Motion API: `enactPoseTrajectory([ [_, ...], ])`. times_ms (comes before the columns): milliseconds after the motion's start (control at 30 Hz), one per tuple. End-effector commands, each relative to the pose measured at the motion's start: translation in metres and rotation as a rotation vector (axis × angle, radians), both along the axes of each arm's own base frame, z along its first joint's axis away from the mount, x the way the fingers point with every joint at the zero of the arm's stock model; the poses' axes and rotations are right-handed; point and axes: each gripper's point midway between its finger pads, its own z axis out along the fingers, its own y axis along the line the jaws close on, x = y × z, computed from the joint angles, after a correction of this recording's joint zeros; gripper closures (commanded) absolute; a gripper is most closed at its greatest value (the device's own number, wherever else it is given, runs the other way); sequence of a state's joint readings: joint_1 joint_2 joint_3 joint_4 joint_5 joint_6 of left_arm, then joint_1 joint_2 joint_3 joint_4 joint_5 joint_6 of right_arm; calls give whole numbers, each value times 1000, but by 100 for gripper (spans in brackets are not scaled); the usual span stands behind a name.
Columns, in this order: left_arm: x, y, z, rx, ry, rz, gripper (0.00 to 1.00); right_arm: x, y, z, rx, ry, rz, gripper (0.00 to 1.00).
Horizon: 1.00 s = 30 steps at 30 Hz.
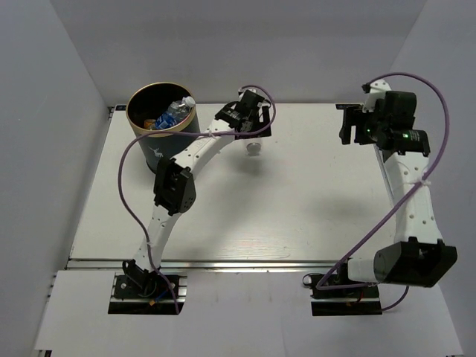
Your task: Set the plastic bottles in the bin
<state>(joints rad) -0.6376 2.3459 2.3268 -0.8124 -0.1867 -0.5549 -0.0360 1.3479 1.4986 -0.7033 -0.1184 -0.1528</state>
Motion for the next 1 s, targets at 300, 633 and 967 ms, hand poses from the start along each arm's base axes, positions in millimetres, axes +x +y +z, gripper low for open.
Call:
enactPoseTrajectory([
  [300, 28, -6, -48, 46, -24, 47, 0, -32, 11, -12, 206, 18, 24, 20],
  [633, 31, -30, 5, -86, -122, -9, 0, -37, 10, -27, 235, 47, 20, 20],
  [967, 48, -51, 29, -111, -249, -126, 0, -41, 15, -37, 264, 73, 32, 21],
])
